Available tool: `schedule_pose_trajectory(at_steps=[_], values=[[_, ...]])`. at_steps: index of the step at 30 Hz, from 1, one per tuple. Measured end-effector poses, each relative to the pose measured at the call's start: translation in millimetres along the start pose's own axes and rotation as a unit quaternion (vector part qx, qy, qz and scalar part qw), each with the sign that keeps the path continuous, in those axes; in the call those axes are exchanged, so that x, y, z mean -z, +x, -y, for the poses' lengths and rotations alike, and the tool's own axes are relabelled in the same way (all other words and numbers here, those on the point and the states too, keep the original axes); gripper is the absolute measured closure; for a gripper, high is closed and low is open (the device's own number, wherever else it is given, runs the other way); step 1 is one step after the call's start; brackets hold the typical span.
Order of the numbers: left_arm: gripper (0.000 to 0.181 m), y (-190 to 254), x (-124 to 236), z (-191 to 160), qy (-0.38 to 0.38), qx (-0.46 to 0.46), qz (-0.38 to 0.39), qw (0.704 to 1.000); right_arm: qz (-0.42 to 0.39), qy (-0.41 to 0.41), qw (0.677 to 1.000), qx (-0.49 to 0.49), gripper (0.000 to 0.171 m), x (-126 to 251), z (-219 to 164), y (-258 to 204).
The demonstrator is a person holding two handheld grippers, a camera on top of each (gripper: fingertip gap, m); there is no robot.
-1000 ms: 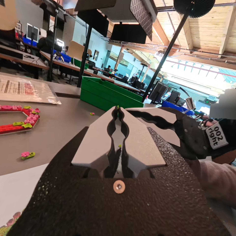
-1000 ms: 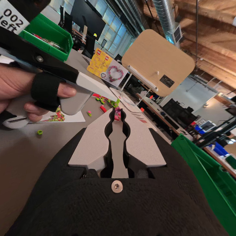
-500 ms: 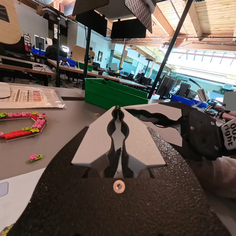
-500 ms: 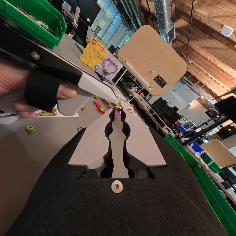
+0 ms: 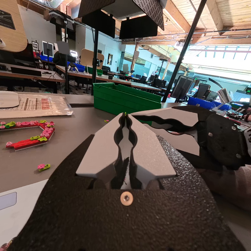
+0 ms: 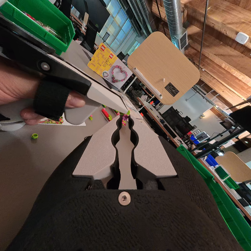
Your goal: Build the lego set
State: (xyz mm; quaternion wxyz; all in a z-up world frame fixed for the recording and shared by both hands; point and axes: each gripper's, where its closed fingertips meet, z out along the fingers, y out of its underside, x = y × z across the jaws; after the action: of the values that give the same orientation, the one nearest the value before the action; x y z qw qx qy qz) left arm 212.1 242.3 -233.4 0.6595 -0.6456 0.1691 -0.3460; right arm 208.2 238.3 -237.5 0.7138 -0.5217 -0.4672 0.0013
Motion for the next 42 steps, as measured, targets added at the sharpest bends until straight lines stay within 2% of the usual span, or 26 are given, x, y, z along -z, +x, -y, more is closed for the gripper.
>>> schedule_pose_trajectory(at_steps=[16,24,32,42], values=[[0.181,5.9,-1.1,-3.6,-0.016,-0.026,-0.01,0.999,0.0,-0.015,1.0,0.0,0.164,0.2,-4.2,-0.7],[0.181,9.5,-1.6,-3.1,-0.014,-0.008,-0.027,1.0,0.006,0.0,1.0,-0.02,0.164,1.9,-4.0,0.4],[0.181,10.2,0.3,2.4,0.002,0.152,-0.095,0.984,0.004,0.034,0.999,-0.03,0.165,7.4,3.8,3.9],[0.181,14.2,1.8,5.3,0.008,0.27,-0.158,0.95,0.003,0.055,0.997,-0.046,0.165,10.9,9.1,6.2]])
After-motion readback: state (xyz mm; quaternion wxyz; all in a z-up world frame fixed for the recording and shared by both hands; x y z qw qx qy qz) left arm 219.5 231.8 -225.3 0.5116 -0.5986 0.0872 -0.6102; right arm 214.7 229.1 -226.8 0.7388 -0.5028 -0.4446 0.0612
